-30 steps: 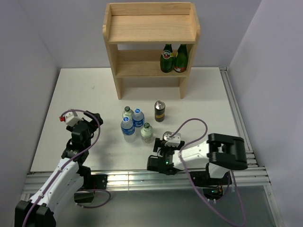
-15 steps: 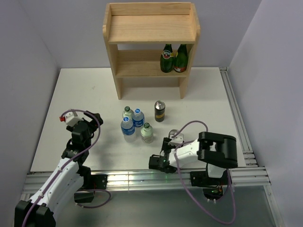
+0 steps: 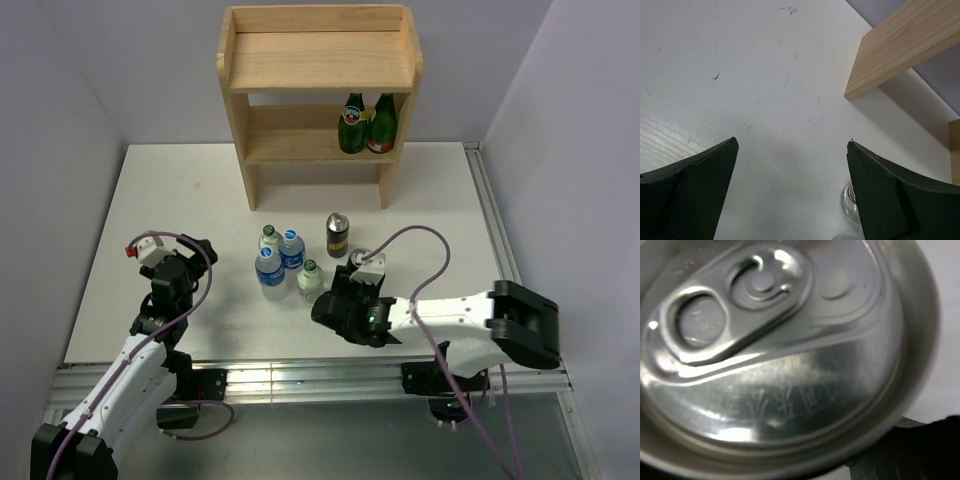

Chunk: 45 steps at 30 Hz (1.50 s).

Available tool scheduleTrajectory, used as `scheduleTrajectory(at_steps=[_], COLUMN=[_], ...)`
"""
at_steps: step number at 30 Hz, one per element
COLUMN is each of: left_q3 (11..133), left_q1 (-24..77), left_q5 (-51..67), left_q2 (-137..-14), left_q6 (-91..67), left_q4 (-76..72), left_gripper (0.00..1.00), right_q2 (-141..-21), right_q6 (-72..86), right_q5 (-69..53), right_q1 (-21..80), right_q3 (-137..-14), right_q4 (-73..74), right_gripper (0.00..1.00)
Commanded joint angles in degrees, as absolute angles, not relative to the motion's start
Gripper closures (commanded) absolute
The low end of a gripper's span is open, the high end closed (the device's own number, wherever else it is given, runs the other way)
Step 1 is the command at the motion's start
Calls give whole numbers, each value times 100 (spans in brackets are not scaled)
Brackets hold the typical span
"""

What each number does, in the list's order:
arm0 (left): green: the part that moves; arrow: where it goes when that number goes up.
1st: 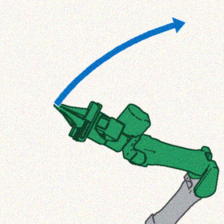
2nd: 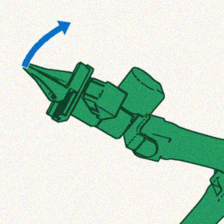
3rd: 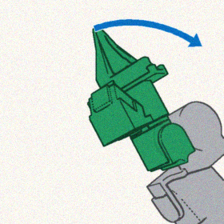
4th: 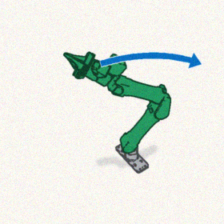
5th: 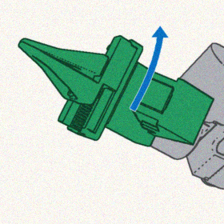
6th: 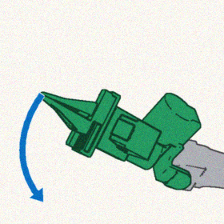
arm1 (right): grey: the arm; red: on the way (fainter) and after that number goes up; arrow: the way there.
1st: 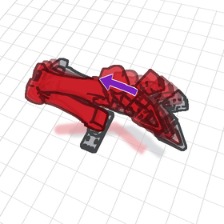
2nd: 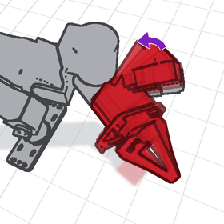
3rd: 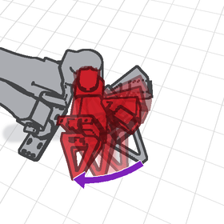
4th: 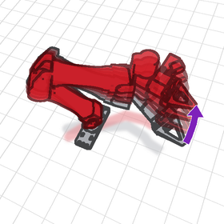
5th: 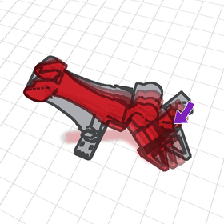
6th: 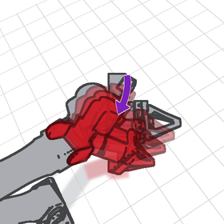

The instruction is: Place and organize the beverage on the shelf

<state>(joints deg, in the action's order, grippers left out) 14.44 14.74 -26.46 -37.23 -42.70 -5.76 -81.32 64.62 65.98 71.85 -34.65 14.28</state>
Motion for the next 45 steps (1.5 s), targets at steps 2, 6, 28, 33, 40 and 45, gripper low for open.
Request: scheduleTrajectory(at_steps=[2, 6, 28, 33, 40, 45], left_q3=[1477, 1520, 1582, 1600, 1608, 1608], left_q1=[1503, 1503, 1503, 1512, 1512, 1512], left_q5=[-2716, -2716, -2540, -2540, -2531, -2531], left_q2=[-3691, -3779, -4104, -4175, -4210, -4201], left_q6=[-4263, -4271, -4219, -4219, -4210, -4210], left_q4=[-730, -730, -870, -879, -879, -879], left_gripper=[3, 3, 3, 3, 3, 2], right_q2=[-6963, -6294, -10194, -10397, -10783, -11012], right_q6=[5022, 2913, 71, -104, -211, -185], right_q5=[7198, 6358, 3595, 3551, 3480, 3419], right_q1=[7181, 6875, 3508, 3086, 2830, 2742], right_q3=[-4411, -5157, -14009, -13966, -14036, -14168], right_q4=[1347, 450, 2224, 1785, 1495, 1407], right_gripper=[100, 100, 100, 100, 100, 100])
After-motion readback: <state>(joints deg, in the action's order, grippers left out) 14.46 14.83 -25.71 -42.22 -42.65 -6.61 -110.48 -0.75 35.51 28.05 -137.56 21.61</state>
